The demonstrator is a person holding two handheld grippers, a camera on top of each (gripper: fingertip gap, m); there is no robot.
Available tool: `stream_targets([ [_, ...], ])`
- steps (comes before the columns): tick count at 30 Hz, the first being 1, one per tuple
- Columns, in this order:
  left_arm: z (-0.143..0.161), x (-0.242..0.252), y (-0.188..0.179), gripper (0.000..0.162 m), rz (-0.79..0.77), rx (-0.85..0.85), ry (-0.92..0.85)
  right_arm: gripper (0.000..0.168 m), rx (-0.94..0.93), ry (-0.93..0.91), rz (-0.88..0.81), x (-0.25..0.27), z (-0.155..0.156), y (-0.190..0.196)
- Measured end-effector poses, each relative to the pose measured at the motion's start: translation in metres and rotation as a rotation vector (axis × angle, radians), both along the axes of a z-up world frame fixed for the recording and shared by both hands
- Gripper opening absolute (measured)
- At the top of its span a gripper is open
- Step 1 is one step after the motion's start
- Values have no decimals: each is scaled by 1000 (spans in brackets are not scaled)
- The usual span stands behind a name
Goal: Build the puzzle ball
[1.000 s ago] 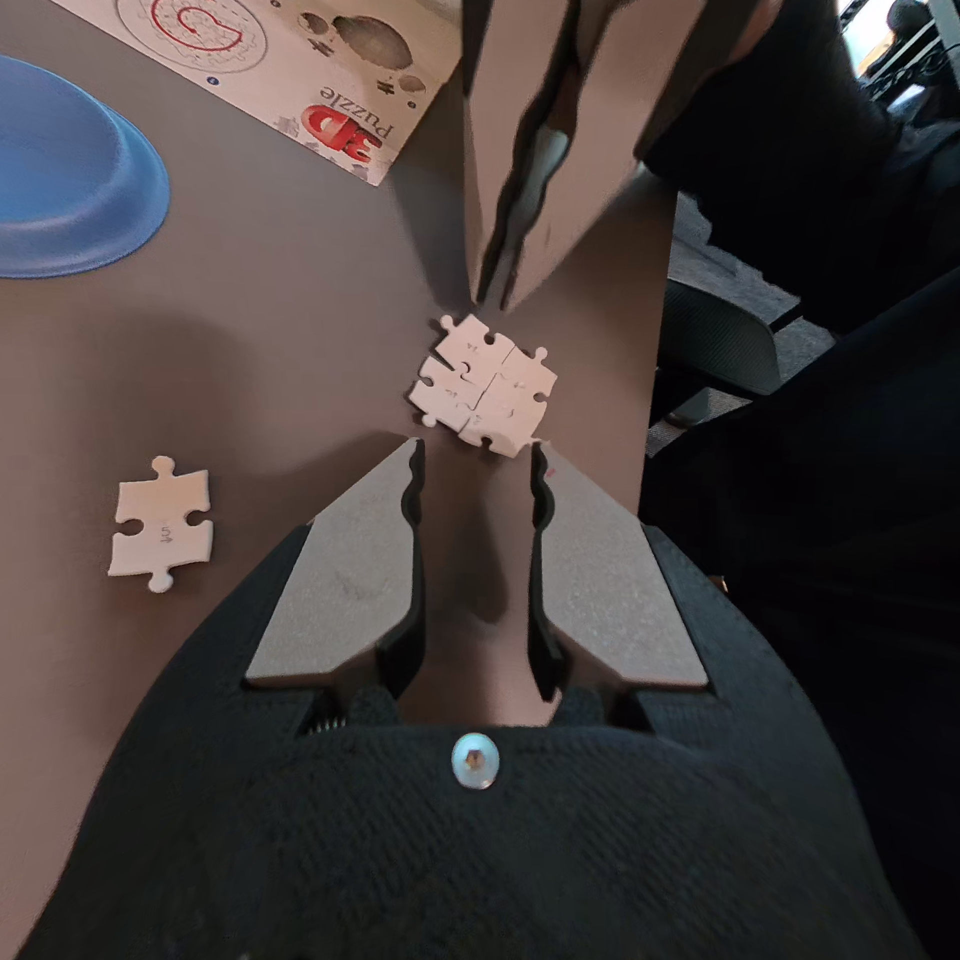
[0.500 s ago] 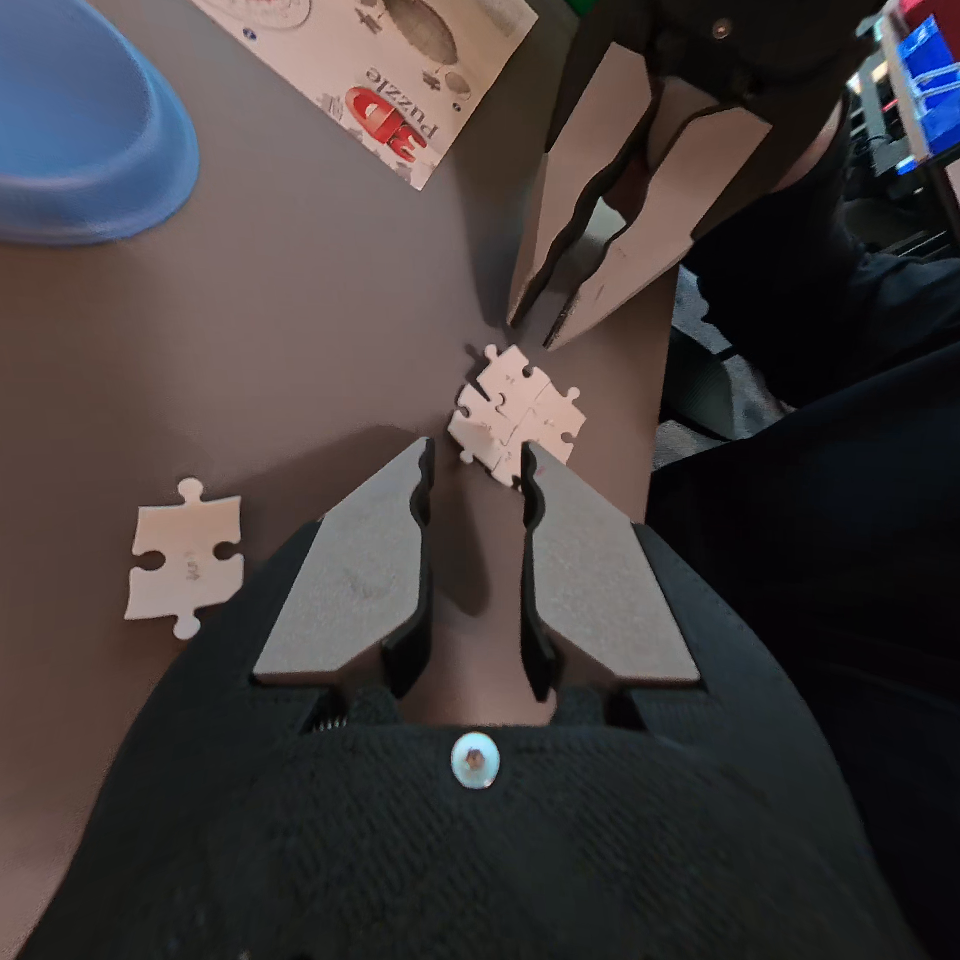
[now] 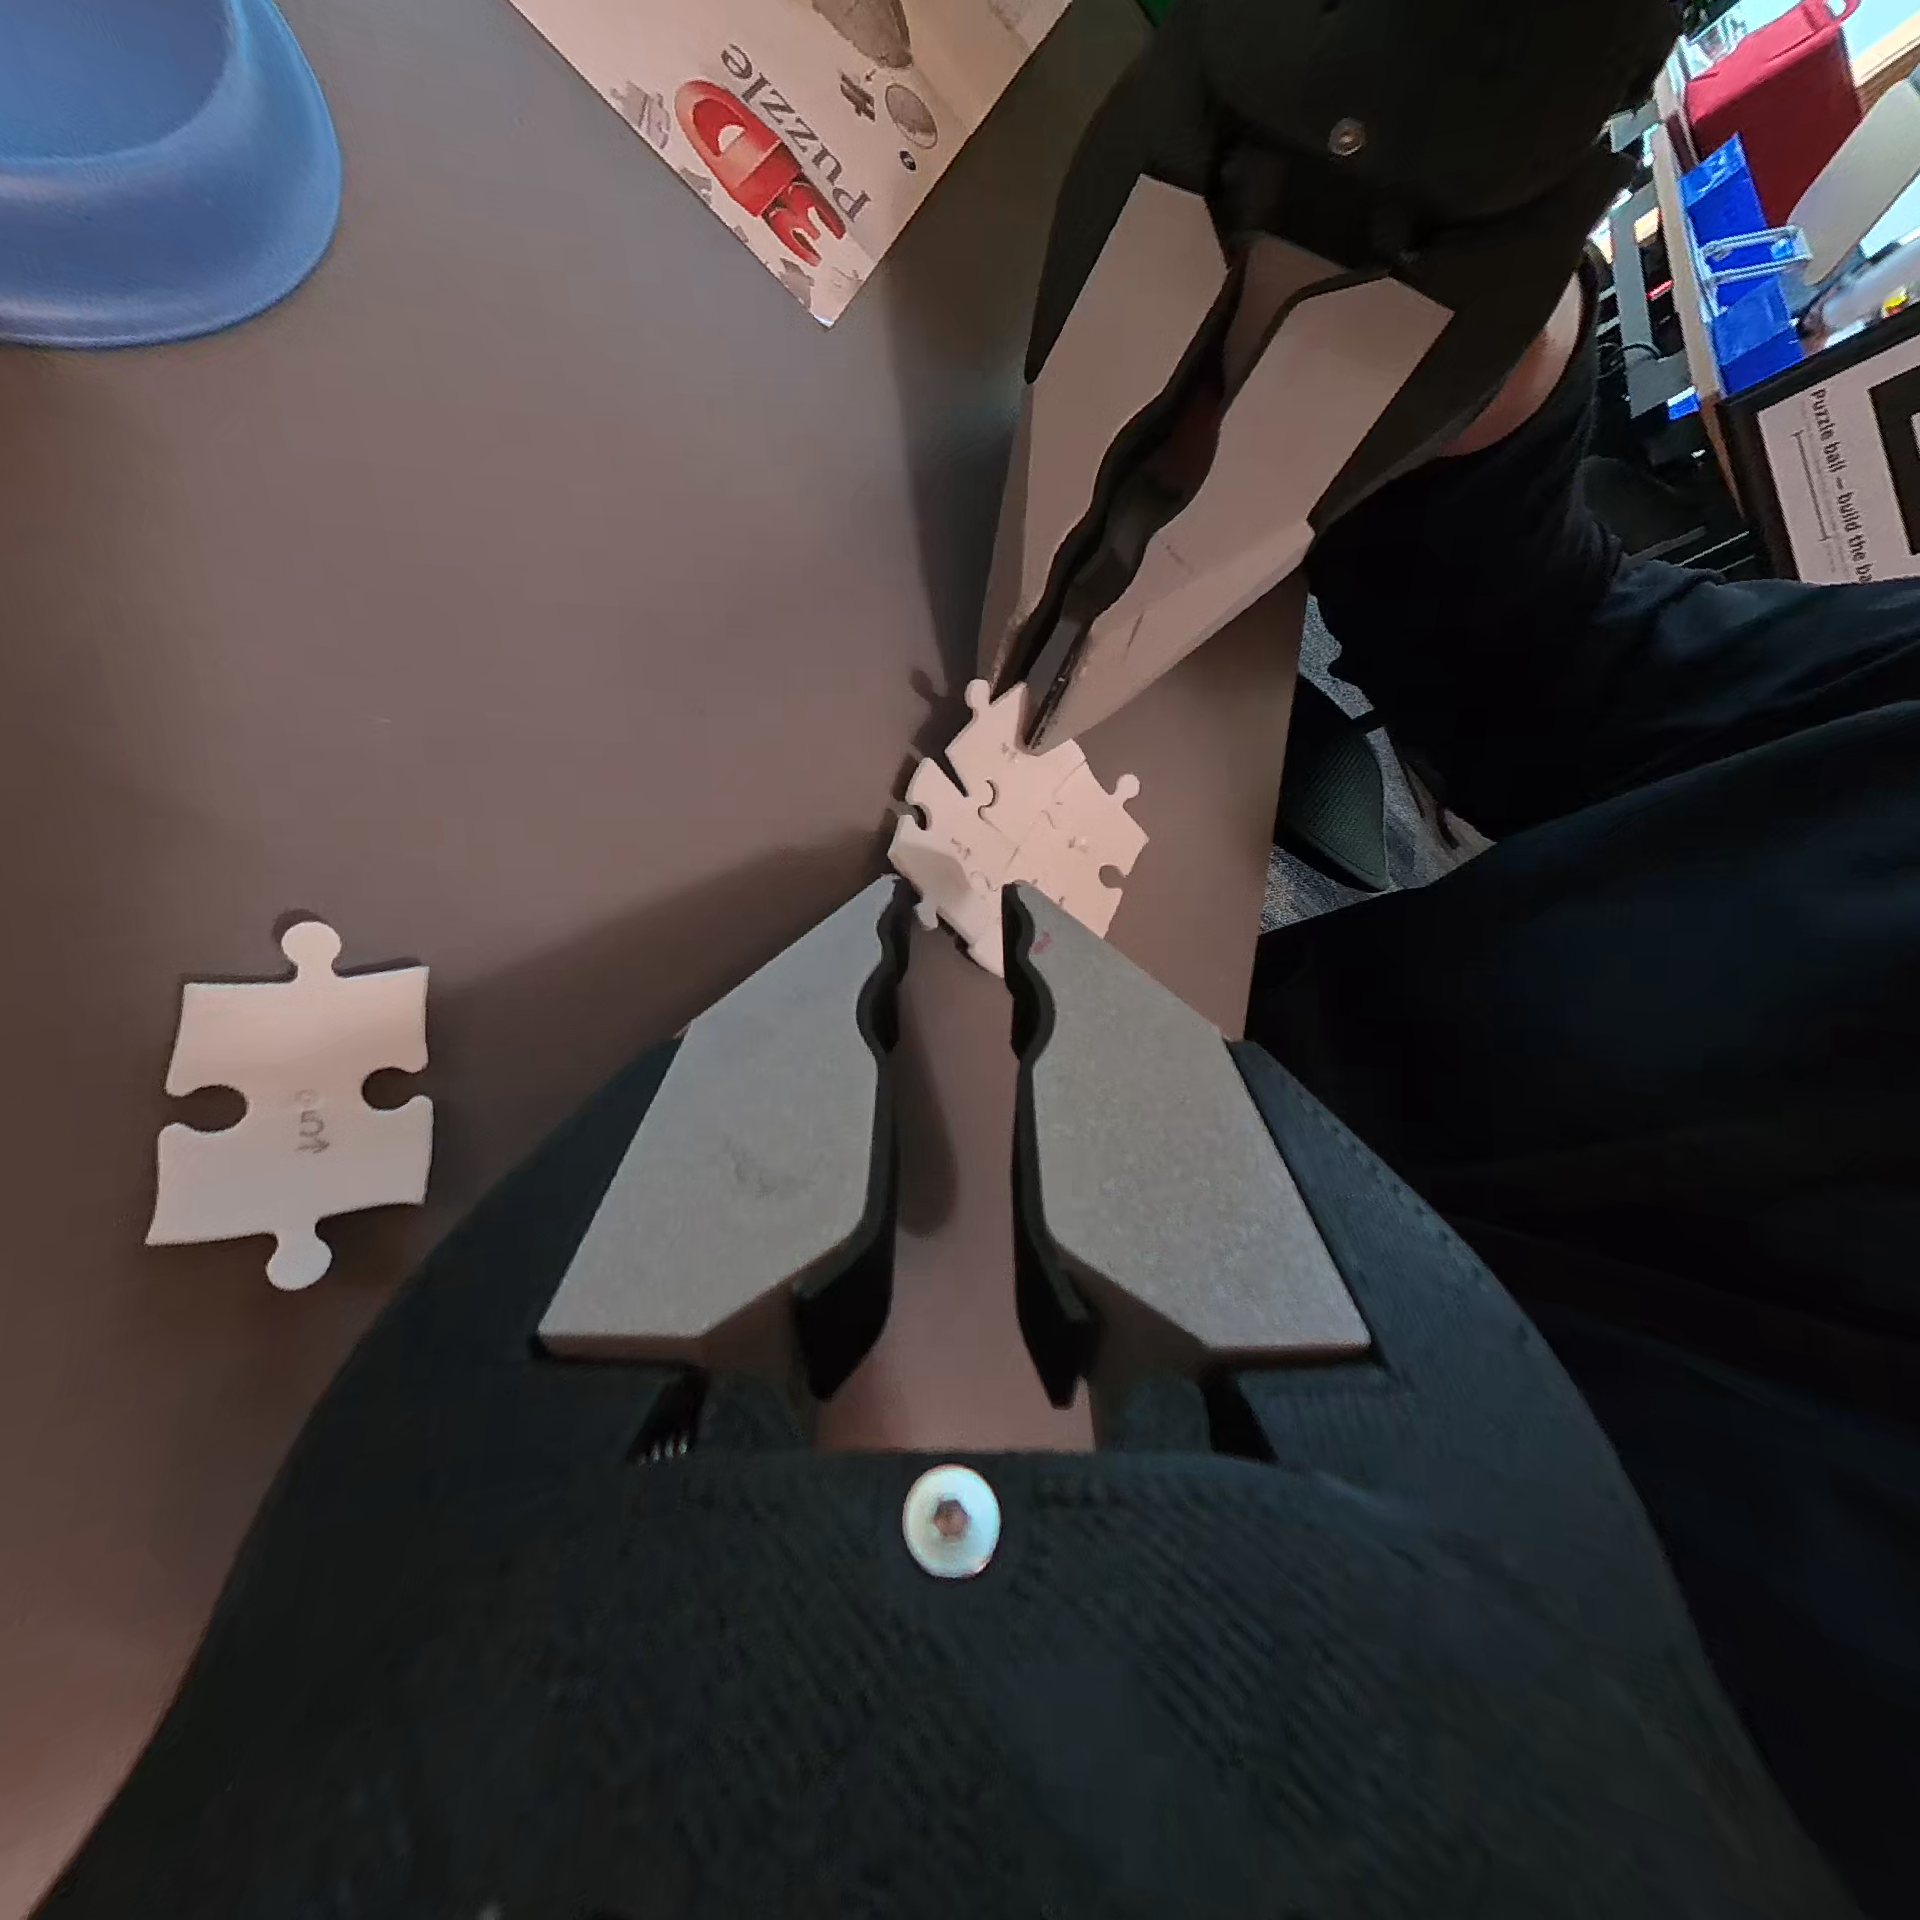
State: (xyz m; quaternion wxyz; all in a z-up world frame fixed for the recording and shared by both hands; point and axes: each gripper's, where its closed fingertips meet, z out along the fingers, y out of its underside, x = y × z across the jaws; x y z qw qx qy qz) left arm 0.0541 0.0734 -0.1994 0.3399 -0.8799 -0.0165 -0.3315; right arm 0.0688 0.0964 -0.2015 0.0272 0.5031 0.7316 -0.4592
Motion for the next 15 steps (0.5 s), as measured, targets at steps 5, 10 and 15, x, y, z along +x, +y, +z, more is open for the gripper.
stream_targets([
  [5,1,-3,-1,17,10,16,2,0,-78,49,-19,-7,13,2],
  [10,3,-10,-4,22,28,20,-12,0,-60,44,-11,-7,11,2],
  [15,11,-2,-1,25,-5,54,-80,0,-52,58,-7,-8,12,1],
])
